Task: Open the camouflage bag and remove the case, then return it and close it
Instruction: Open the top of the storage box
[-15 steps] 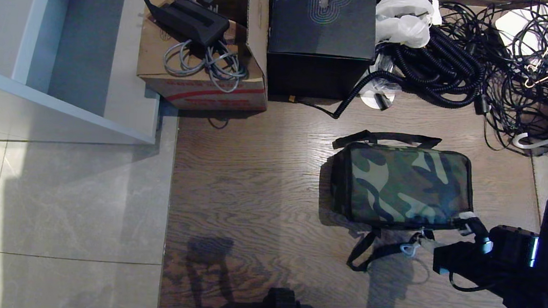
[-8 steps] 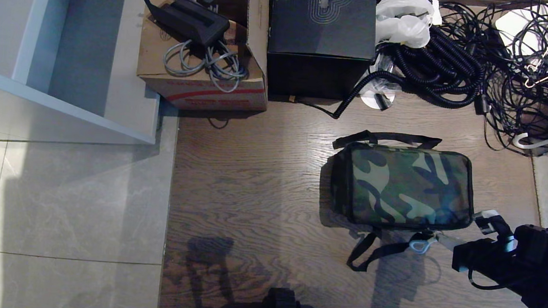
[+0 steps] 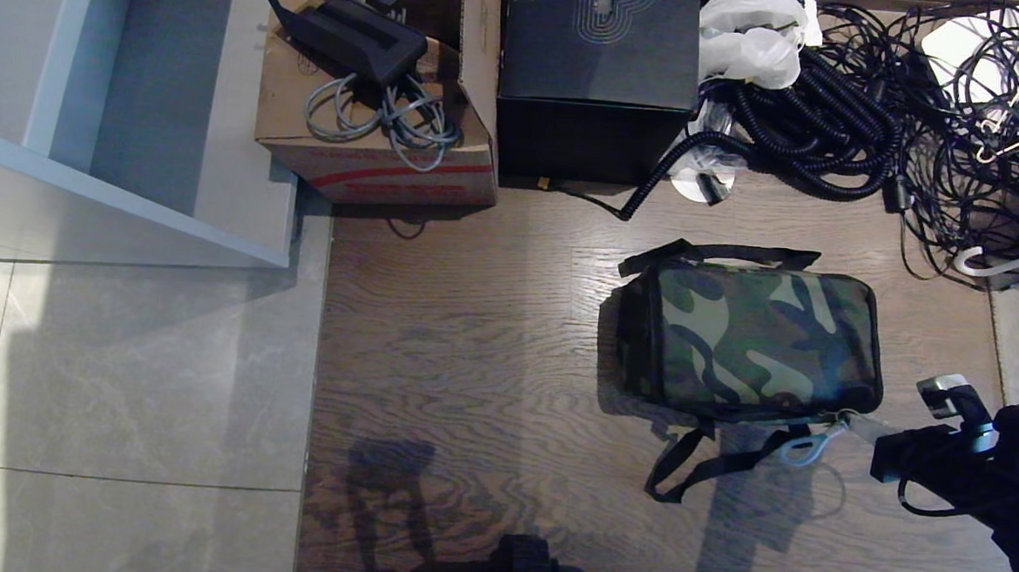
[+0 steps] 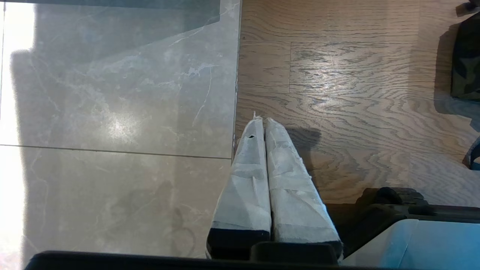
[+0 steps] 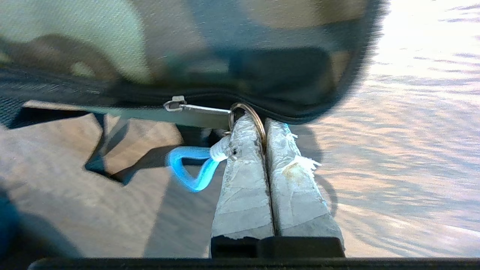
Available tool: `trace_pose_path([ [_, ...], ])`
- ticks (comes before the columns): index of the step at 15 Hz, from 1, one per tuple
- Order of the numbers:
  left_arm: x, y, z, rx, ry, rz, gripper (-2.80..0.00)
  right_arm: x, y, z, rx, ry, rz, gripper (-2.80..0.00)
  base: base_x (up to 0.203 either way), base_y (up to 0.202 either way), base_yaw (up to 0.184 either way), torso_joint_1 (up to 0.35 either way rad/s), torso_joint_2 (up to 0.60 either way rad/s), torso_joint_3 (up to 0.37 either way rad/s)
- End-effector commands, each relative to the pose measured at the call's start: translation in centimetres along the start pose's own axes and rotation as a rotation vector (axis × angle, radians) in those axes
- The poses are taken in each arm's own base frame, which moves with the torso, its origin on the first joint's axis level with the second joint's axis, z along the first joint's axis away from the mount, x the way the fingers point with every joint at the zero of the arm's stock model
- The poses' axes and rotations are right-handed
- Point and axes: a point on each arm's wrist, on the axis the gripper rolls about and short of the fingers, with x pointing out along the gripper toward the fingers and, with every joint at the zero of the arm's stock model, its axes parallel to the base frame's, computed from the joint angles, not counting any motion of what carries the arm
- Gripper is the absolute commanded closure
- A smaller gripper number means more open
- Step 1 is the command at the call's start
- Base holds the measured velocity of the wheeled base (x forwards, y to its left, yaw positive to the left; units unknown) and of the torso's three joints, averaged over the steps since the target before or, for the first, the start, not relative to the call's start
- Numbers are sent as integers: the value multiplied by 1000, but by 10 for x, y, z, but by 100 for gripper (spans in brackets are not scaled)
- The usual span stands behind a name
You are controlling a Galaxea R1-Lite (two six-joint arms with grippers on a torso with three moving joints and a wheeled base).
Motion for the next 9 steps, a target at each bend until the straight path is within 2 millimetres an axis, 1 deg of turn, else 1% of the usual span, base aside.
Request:
trace_pose_path([
  [1,0,0,0,-1,0,0,0,-3,-7,3,-8,-18,-23,0,0,0,0,0,0,0],
  [5,0,0,0,-1,0,0,0,-10,-18,-1,2,-13,-65,0,0,0,0,0,0,0],
  [9,0,0,0,-1,0,0,0,-15,-31,-1,-69,-22,-100,0,0,0,0,0,0,0],
])
